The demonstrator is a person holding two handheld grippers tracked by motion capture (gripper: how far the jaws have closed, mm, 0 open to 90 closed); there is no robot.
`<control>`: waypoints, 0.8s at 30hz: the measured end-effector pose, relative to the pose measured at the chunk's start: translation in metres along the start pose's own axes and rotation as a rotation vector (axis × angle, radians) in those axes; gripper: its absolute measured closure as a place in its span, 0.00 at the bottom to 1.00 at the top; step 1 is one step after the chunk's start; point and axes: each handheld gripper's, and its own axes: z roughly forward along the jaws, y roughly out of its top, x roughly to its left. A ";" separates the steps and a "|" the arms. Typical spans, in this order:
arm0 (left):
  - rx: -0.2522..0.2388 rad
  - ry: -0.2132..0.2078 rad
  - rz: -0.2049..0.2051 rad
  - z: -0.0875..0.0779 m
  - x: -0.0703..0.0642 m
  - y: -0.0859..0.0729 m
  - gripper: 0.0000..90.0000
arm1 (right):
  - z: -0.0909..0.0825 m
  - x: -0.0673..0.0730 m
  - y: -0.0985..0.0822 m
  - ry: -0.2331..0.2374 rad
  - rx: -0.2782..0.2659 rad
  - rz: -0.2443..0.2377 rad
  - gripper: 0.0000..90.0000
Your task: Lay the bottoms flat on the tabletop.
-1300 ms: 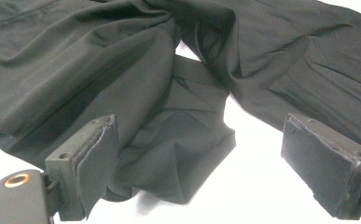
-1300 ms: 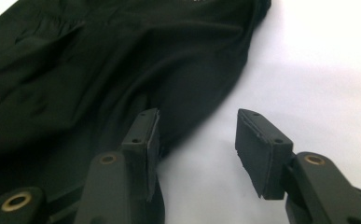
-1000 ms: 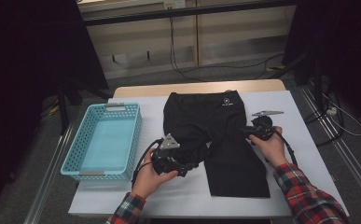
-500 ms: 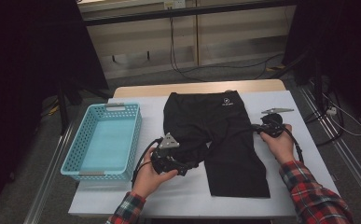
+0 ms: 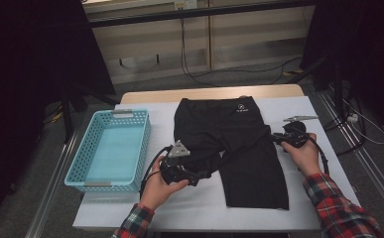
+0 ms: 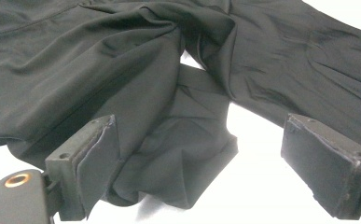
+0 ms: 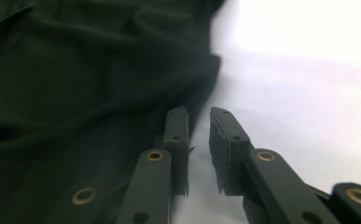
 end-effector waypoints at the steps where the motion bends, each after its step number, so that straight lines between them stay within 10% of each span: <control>1: -0.001 0.003 -0.002 0.000 0.000 0.000 0.13 | -0.002 0.001 -0.001 0.007 0.008 -0.001 0.83; 8: -0.001 0.004 0.004 -0.001 -0.001 0.001 0.13 | -0.018 0.011 -0.018 0.035 0.045 0.003 0.72; 12: 0.004 0.002 0.009 -0.001 -0.002 0.001 0.13 | -0.027 0.024 -0.028 0.010 0.055 -0.090 0.70; 20: 0.003 0.007 0.016 -0.002 -0.003 0.002 0.13 | -0.036 0.031 -0.038 0.014 0.057 -0.107 1.00; 24: -0.001 0.006 0.013 -0.003 -0.003 0.002 0.13 | -0.039 0.029 -0.041 0.009 0.049 -0.089 1.00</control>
